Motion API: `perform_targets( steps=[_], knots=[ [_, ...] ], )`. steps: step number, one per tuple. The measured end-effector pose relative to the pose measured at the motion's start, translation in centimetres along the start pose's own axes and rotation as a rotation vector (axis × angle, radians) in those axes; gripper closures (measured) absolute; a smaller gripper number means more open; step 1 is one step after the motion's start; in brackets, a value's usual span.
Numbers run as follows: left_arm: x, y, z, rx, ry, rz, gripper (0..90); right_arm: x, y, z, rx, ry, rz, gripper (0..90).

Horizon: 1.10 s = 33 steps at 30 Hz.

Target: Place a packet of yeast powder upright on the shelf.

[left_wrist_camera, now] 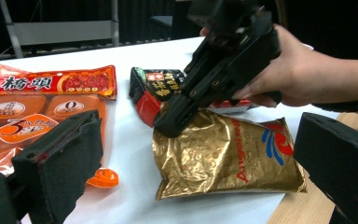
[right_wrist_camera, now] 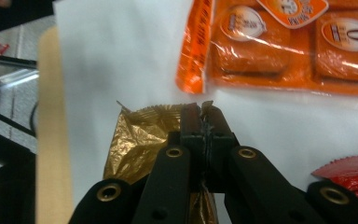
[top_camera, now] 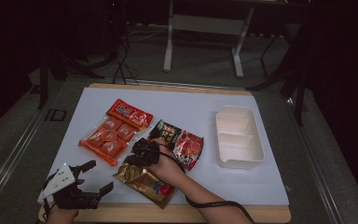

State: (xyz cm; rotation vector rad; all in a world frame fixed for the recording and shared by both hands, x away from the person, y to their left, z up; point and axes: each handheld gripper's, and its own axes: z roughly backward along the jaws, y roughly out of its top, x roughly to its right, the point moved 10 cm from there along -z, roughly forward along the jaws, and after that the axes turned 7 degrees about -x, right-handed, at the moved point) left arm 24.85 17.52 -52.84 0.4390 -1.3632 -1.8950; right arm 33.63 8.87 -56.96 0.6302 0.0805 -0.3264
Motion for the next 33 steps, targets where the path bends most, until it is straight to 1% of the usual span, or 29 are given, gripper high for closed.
perform_targets(
  steps=[1,2,4,7,9,10,14,20,22,23,27,28,29,31,32,33],
  knots=[
    [0.1,0.0,0.0,0.002,0.001,0.0,1.7,-0.2,0.1,0.3,0.003,0.007,-0.002,89.3],
    [0.1,0.0,-0.1,-0.001,0.0,-0.002,1.6,-0.5,0.3,0.8,0.02,0.016,-0.002,89.3],
    [0.2,0.0,-0.2,-0.004,-0.003,-0.007,1.6,-0.8,0.5,1.5,0.036,0.02,0.006,89.4],
    [0.2,0.0,-0.2,-0.003,-0.001,-0.009,1.6,-1.1,0.8,2.4,0.055,0.032,0.005,89.5],
    [0.2,0.0,-0.1,0.0,0.001,-0.004,1.6,-1.4,0.9,3.0,0.071,0.052,0.0,89.5],
    [0.1,0.0,-0.1,0.002,-0.001,0.001,1.6,-1.5,0.9,3.3,0.075,0.053,0.003,89.6],
    [0.1,0.1,-0.1,0.005,-0.001,0.006,1.6,-1.9,0.9,4.3,0.102,0.087,-0.006,89.6],
    [0.1,0.1,-0.1,0.009,0.004,0.002,1.6,-2.2,0.8,6.1,0.136,0.102,-0.011,89.7],
    [0.1,0.2,-0.1,0.011,0.006,0.003,1.7,-2.6,0.8,6.8,0.152,0.128,-0.023,89.7],
    [0.0,0.2,-0.1,0.015,0.008,0.004,1.6,-2.7,0.8,7.1,0.156,0.131,-0.02,89.7],
    [-0.1,0.2,-0.1,0.012,0.014,0.005,1.6,-2.8,0.9,8.5,0.17,0.114,-0.007,89.7],
    [-0.1,0.2,-0.1,0.011,0.015,0.006,1.6,-2.6,1.0,9.0,0.177,0.105,-0.007,89.7],
    [-0.1,0.1,-0.2,0.008,0.016,0.007,1.6,-2.5,1.1,9.3,0.185,0.104,-0.01,89.7],
    [-0.1,0.1,-0.2,0.004,0.016,0.006,1.6,-1.9,1.3,10.6,0.209,0.08,-0.011,89.7],
    [-0.1,0.1,-0.2,0.005,0.014,0.008,1.6,-1.9,1.3,10.6,0.209,0.08,-0.011,89.7],
    [-0.1,0.1,-0.3,0.004,0.014,0.008,1.6,-1.6,1.4,11.1,0.22,0.077,-0.024,89.7]
  ],
)
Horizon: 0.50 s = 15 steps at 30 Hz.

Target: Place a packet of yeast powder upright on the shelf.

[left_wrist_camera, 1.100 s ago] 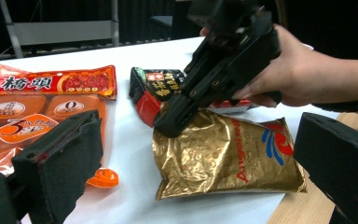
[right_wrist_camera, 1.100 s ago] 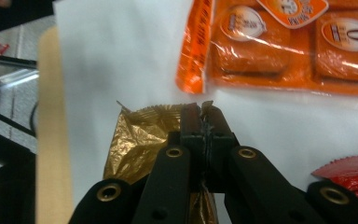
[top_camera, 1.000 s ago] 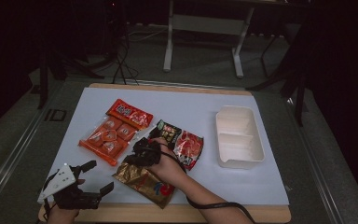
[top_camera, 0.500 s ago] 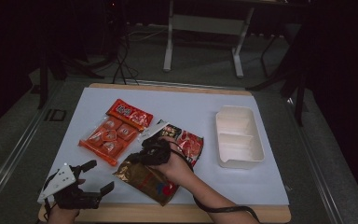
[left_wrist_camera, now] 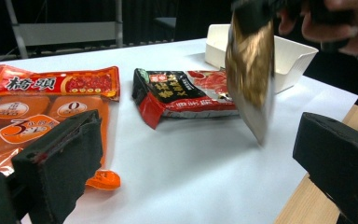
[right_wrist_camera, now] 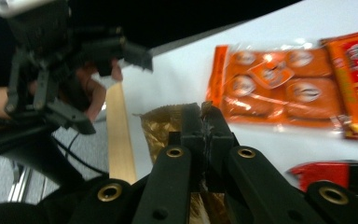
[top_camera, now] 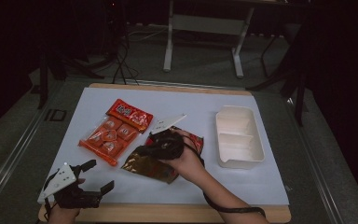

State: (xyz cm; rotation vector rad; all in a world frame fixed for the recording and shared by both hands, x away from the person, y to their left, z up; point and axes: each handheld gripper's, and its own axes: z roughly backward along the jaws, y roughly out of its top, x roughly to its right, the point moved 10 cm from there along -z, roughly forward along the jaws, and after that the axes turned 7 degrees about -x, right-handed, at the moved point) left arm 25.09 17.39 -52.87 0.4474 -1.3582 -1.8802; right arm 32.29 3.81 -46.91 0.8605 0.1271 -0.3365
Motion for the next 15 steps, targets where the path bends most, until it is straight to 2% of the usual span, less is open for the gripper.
perform_targets(
  steps=[1,2,3,5,7,8,11,15],
  knots=[
    [0.0,0.0,0.0,0.001,0.0,-0.001,1.6,0.5,0.5,1.0,0.023,-0.011,-0.007,89.7],
    [0.0,0.0,-0.1,0.0,0.0,-0.001,1.6,0.5,0.5,1.0,0.023,-0.011,-0.007,89.7],
    [0.0,-0.1,-0.1,-0.004,0.0,-0.001,1.6,1.2,1.1,2.1,0.051,-0.031,-0.016,89.7],
    [0.0,-0.1,-0.1,-0.007,0.001,-0.003,1.7,1.4,1.2,2.5,0.058,-0.038,-0.018,89.7],
    [0.1,0.0,-0.2,-0.004,0.0,-0.001,1.6,2.3,1.8,4.0,0.083,-0.068,-0.027,89.7],
    [0.0,-0.1,-0.2,-0.006,0.001,-0.003,1.6,2.3,1.8,4.0,0.083,-0.068,-0.027,89.7],
    [0.0,0.0,-0.2,-0.004,0.002,0.0,1.6,3.4,2.5,6.0,0.126,-0.087,-0.05,89.7],
    [0.0,-0.1,-0.2,-0.009,0.004,0.0,1.6,4.4,3.0,7.4,0.157,-0.118,-0.057,89.6]
  ],
)
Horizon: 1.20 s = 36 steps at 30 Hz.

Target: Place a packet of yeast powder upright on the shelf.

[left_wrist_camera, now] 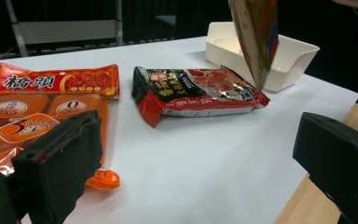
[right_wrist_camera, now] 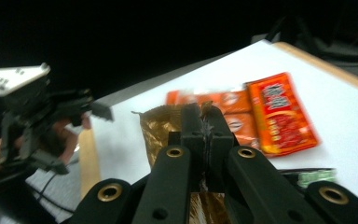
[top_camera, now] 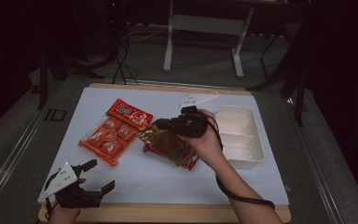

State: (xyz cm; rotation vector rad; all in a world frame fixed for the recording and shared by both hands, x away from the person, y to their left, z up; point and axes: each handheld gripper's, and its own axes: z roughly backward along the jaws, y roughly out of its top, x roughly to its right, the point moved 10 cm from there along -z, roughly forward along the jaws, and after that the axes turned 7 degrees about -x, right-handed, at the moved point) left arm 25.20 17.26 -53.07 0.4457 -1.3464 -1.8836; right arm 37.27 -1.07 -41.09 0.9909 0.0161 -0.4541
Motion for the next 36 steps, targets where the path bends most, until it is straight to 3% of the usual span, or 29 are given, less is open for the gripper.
perform_targets(
  steps=[3,7,8,13,14,15,20,21,23,25,28,29,33,36],
  knots=[
    [0.0,0.0,0.0,0.001,0.003,-0.001,1.6,1.9,0.7,1.3,0.023,-0.04,-0.021,89.6],
    [0.0,0.0,0.0,-0.005,0.005,-0.003,1.6,3.0,1.0,1.8,0.035,-0.065,-0.033,89.6],
    [-0.1,0.0,0.0,-0.001,0.006,-0.002,1.6,4.5,1.3,2.7,0.056,-0.089,-0.053,89.6],
    [-0.1,-0.1,0.0,-0.01,0.011,-0.004,1.6,6.3,1.7,3.7,0.062,-0.131,-0.066,89.6],
    [-0.2,-0.1,0.0,-0.003,0.013,0.001,1.6,7.3,2.0,4.4,0.075,-0.152,-0.073,89.6],
    [-0.2,-0.1,0.0,-0.003,0.013,0.001,1.6,7.3,2.0,4.4,0.075,-0.152,-0.073,89.6],
    [-0.3,-0.2,-0.1,-0.011,0.015,0.004,1.6,10.1,2.7,7.3,0.119,-0.207,-0.096,89.6],
    [-0.3,-0.2,-0.1,-0.011,0.015,0.004,1.6,10.1,2.7,7.3,0.119,-0.207,-0.096,89.6],
    [-0.2,-0.2,-0.1,-0.014,0.018,0.003,1.6,11.5,2.8,8.7,0.132,-0.239,-0.107,89.6],
    [-0.3,-0.3,0.0,-0.015,0.021,0.001,1.6,12.0,2.8,9.1,0.137,-0.247,-0.115,89.6],
    [-0.4,-0.3,0.0,-0.015,0.031,0.005,1.7,14.0,2.7,10.9,0.15,-0.288,-0.134,89.6],
    [-0.4,-0.3,0.0,-0.015,0.031,0.005,1.7,14.0,2.7,10.9,0.15,-0.288,-0.134,89.6],
    [-0.6,-0.4,0.2,-0.011,0.04,0.022,1.7,16.2,2.4,13.0,0.178,-0.328,-0.157,89.6],
    [-0.6,-0.4,0.2,-0.01,0.043,0.023,1.6,16.6,2.3,13.4,0.188,-0.332,-0.166,89.5]
  ],
)
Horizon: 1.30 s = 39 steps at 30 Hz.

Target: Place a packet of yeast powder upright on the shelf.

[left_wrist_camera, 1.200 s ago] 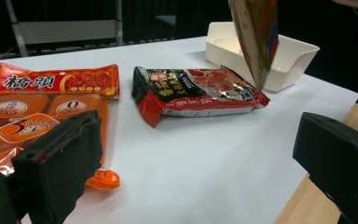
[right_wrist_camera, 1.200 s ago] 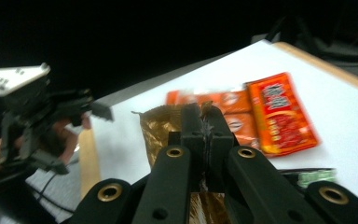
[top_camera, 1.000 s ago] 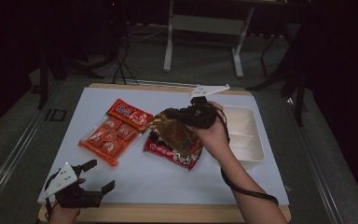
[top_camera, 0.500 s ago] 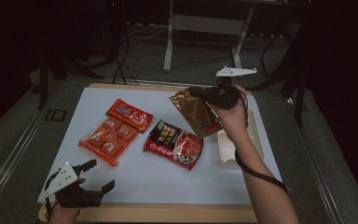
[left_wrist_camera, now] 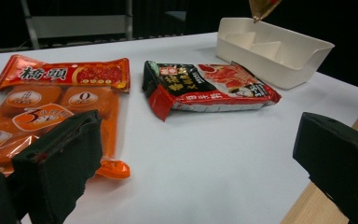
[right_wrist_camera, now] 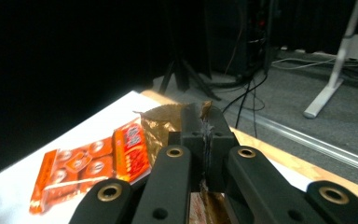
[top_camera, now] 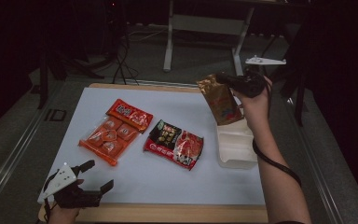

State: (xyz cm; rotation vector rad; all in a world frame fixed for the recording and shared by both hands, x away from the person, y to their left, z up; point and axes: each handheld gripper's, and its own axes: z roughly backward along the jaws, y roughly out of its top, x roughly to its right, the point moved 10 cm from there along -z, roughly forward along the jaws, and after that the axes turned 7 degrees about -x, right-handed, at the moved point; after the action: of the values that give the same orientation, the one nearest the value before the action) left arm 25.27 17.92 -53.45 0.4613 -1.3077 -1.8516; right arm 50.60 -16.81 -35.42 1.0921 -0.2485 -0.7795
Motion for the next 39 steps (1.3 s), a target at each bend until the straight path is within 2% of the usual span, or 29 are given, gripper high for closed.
perform_targets(
  steps=[1,2,5,6,7,10,11,14,15,17,20,22,31,32,39],
  knots=[
    [0.0,-0.1,0.1,-0.005,0.007,0.001,1.7,1.5,-0.1,0.3,0.006,-0.017,-0.016,89.5],
    [0.0,-0.2,0.1,-0.006,0.008,0.003,1.6,2.1,-0.1,0.3,0.009,-0.025,-0.023,89.4],
    [-0.1,-0.3,0.2,-0.01,0.016,0.003,1.6,3.3,-0.2,0.2,0.017,-0.02,-0.032,89.4],
    [-0.1,-0.3,0.2,-0.01,0.016,0.003,1.6,3.3,-0.2,0.2,0.017,-0.02,-0.032,89.4],
    [-0.1,-0.4,0.4,-0.011,0.022,0.003,1.6,4.1,-0.2,0.1,0.022,-0.02,-0.04,89.3],
    [-0.2,-0.5,0.6,-0.009,0.026,0.01,1.6,4.9,-0.2,-0.1,0.025,-0.035,-0.047,89.3],
    [-0.3,-0.5,0.6,-0.008,0.028,0.013,1.6,5.7,-0.1,-0.2,0.038,-0.048,-0.056,89.3],
    [-0.4,-0.6,0.8,-0.007,0.034,0.023,1.6,6.4,-0.1,-0.4,0.049,-0.04,-0.069,89.3],
    [-0.4,-0.7,0.9,-0.007,0.036,0.023,1.6,7.2,-0.2,-0.6,0.051,-0.054,-0.084,89.3],
    [-0.4,-0.7,1.0,-0.006,0.039,0.024,1.6,7.9,-0.4,-0.9,0.058,-0.059,-0.097,89.2],
    [-0.5,-0.8,1.1,-0.007,0.045,0.027,1.6,8.2,-0.5,-1.1,0.062,-0.053,-0.1,89.2],
    [-0.6,-0.8,1.2,-0.007,0.049,0.03,1.6,9.6,-1.0,-1.8,0.074,-0.071,-0.11,89.2],
    [-0.7,-0.9,1.3,-0.01,0.057,0.035,1.6,10.8,-2.2,-2.7,0.085,-0.082,-0.146,89.1],
    [-0.7,-0.9,1.3,-0.01,0.056,0.035,1.6,11.0,-2.7,-2.9,0.081,-0.084,-0.161,89.0],
    [-0.6,-0.9,1.3,-0.011,0.057,0.03,1.6,11.1,-4.6,-3.4,0.055,-0.093,-0.178,88.6]
  ],
)
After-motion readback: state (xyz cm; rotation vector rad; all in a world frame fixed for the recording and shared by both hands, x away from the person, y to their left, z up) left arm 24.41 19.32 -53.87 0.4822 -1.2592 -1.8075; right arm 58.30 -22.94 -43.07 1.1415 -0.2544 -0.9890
